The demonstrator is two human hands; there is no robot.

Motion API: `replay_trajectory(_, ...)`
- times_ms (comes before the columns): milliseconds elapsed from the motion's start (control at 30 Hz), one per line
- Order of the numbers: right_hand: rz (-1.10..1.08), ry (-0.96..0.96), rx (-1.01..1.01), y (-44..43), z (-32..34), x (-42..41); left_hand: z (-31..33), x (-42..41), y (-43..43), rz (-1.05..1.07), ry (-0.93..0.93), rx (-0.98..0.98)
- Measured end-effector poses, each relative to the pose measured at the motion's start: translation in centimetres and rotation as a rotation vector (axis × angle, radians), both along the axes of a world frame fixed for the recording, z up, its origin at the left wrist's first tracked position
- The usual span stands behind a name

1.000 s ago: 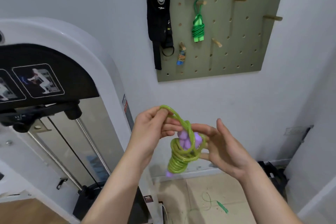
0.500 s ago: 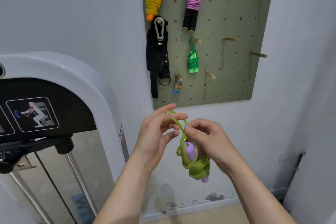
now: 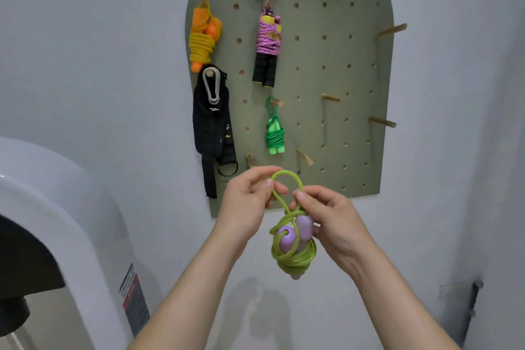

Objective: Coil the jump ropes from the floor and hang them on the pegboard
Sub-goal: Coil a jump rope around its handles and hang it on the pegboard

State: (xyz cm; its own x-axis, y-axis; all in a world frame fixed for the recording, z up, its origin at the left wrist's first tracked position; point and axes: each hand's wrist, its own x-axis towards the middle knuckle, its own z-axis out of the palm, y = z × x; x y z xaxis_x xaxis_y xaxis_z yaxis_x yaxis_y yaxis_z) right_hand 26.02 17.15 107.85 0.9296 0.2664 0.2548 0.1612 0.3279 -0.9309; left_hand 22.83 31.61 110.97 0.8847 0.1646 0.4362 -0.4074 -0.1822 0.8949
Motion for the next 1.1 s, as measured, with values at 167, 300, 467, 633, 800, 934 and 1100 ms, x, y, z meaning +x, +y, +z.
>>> replay_trajectory(167, -0.083, -0.012, -0.027, -3.0, 0.1, 6.4, 0.3, 5.9, -2.7, 0.009, 0.015, 0.012)
replay_trajectory(300, -0.118, 0.028, -0.13, -5.0, -0.8, 11.9, -0.8, 11.2, -4.5, 0.046, 0.075, 0.046)
replay_trajectory(467, -0.167, 0.08, -0.231, -4.9, -1.6, 18.3, -2.4, 17.9, -5.2, 0.205, 0.059, 0.17)
replay_trajectory(633, -0.235, 0.095, -0.253, -3.4, -2.6, 24.6, -3.1, 22.9, -5.0, 0.398, -0.04, 0.484)
replay_trajectory(800, -0.215, 0.099, -0.297, -1.6, -3.9, 29.1, -3.9, 26.7, -3.9, 0.516, -0.064, 0.64)
replay_trajectory(934, -0.26, 0.073, -0.378, -0.6, -4.6, 32.2, -4.2, 29.0, -3.5, 0.503, -0.057, 0.653)
replay_trajectory(1100, -0.373, 0.046, -0.468, 0.3, -4.0, 34.8, -4.1, 31.1, -3.6, 0.349, 0.104, 0.886)
